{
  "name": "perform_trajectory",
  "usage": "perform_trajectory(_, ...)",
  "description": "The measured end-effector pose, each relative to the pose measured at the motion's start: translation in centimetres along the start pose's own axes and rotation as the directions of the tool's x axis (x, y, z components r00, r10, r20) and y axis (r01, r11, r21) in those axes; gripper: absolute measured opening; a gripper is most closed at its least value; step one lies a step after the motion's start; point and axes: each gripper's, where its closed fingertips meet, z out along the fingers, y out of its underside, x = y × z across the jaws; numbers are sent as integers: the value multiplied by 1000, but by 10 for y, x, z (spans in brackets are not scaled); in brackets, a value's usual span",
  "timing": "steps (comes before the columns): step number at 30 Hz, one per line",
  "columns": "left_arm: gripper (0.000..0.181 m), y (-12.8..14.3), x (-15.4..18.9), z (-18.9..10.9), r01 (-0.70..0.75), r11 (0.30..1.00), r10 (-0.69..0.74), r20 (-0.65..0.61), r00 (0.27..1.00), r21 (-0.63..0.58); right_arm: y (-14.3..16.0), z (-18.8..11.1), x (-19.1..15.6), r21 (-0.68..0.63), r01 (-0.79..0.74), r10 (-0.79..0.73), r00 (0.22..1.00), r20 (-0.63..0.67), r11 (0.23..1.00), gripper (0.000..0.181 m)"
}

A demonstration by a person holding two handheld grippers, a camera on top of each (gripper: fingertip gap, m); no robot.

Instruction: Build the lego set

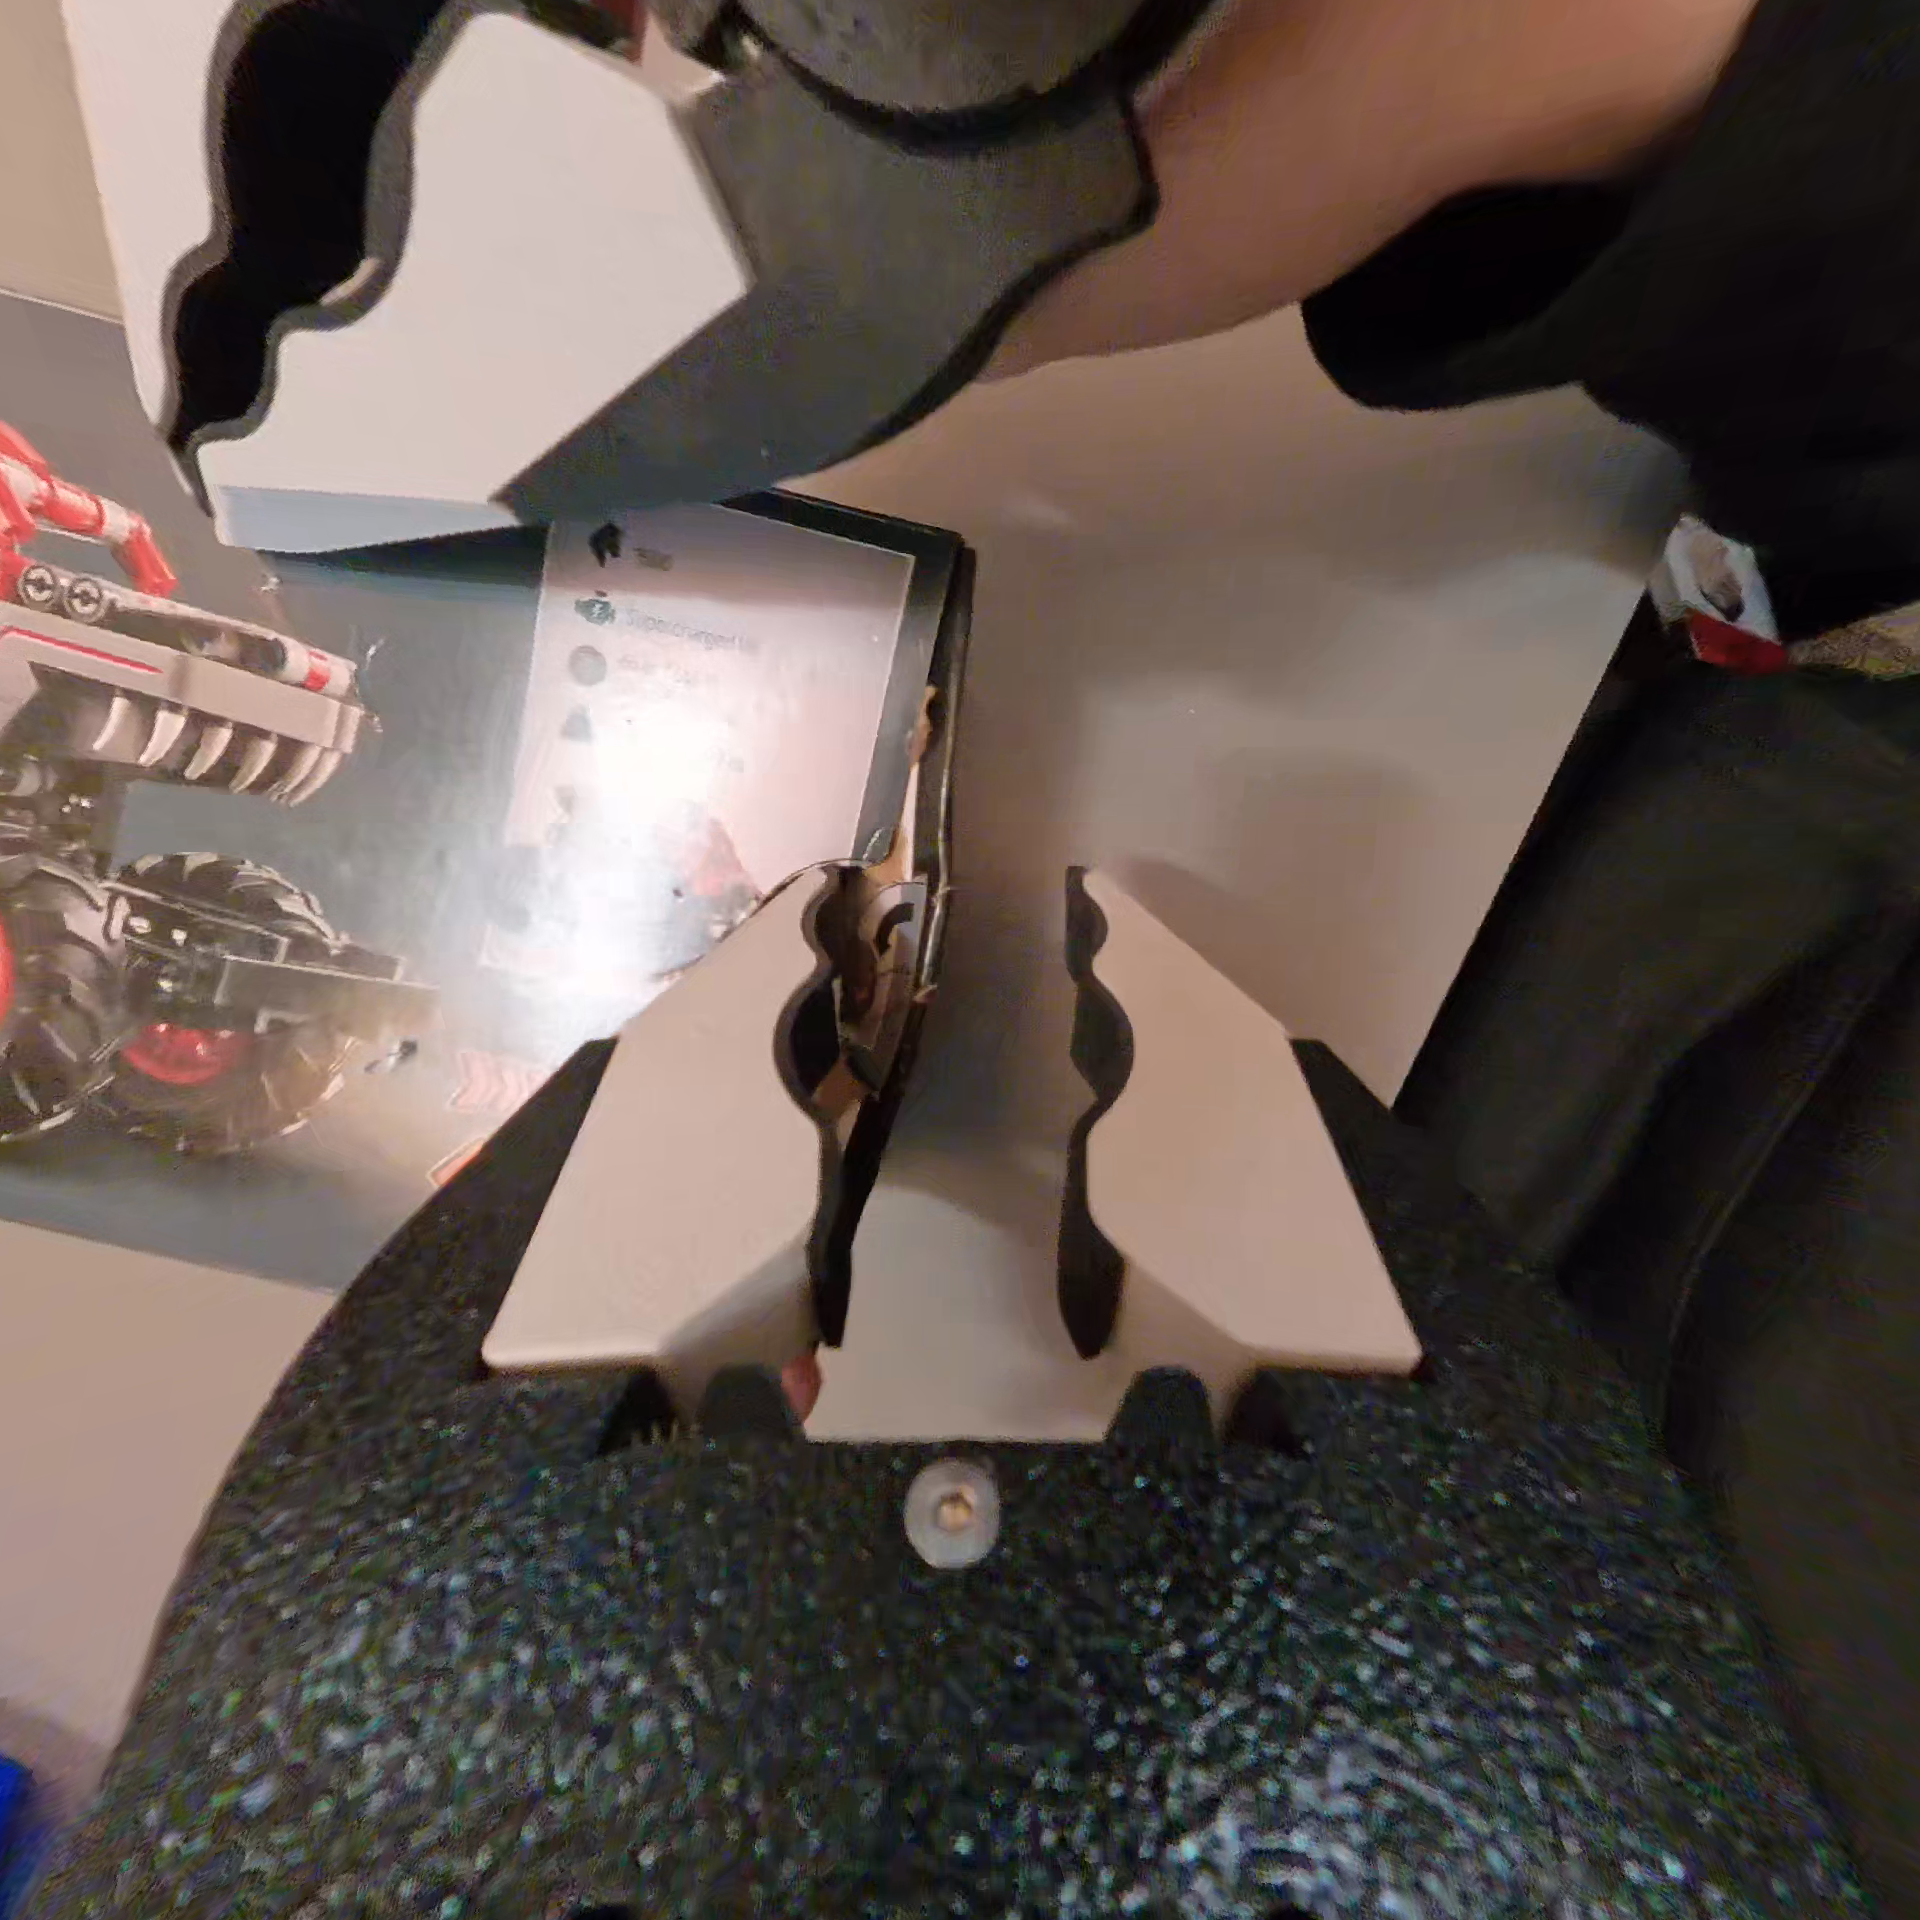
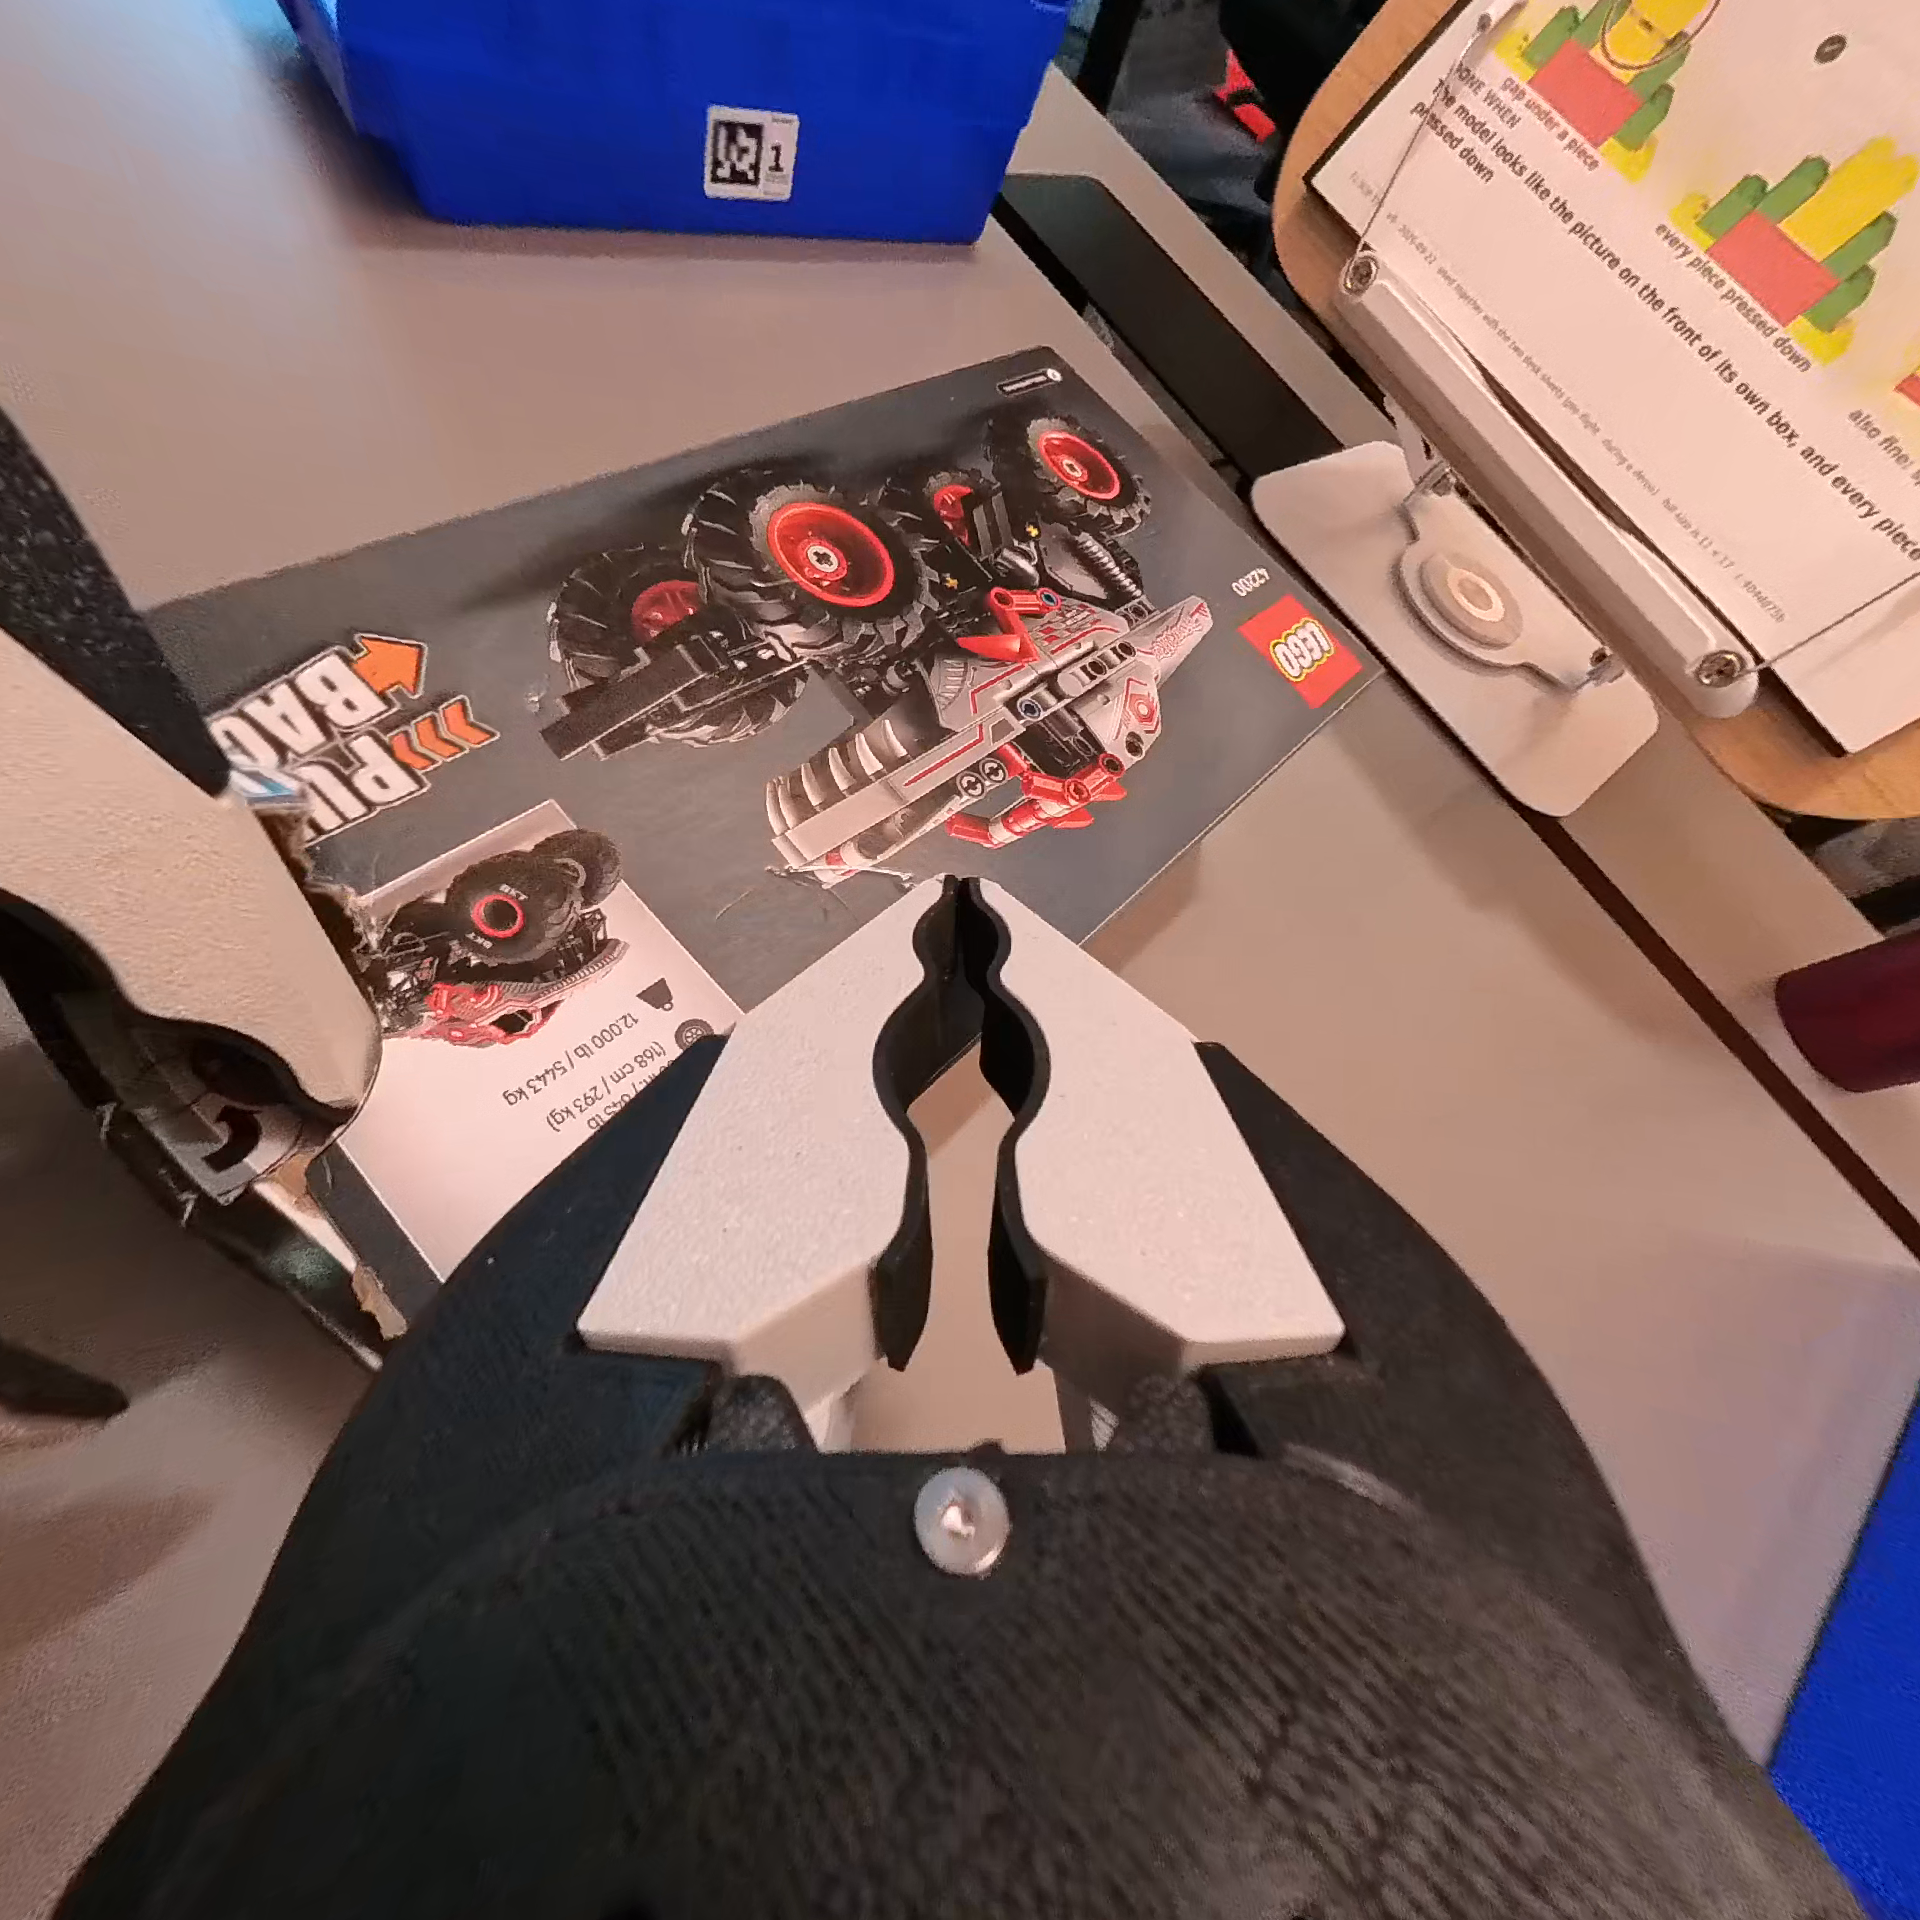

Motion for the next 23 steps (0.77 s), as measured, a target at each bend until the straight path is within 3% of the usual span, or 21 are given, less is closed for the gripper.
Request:
perform_trajectory(1, 42, 0, 2, -1, 11, 1000, -12, -28, 1000, -9, 0, 0, 0, 7, -15, 15, 1000, 9, 1000, 0)
perform_trajectory(3, 47, 0, 7, -3, 68, 997, -74, -152, 986, -42, 0, 0, 0, 16, -32, 32, 999, 25, 999, 0)
perform_trajectory(6, 55, -1, 15, -11, 153, 977, -200, -377, 904, -151, 0, 0, -1, 23, -43, 42, 998, 38, 999, 0)
perform_trajectory(8, 62, 3, 16, -16, 126, 965, -220, -448, 867, -229, 0, 0, -2, 31, -44, 43, 998, 40, 999, 0)
perform_trajectory(14, 47, 18, 6, -24, 42, 924, -260, -543, 798, -380, -1, 0, -7, 103, -73, 68, 997, 48, 992, 0)
perform_trajectory(17, 55, 21, 6, -30, 24, 911, -281, -576, 768, -413, -2, 0, -11, 106, -31, 27, 999, 43, 994, 0)
perform_trajectory(23, 56, 32, -5, -36, -15, 874, -290, -545, 787, -487, -9, 2, -27, 105, -2, -13, 990, 138, 994, 0)
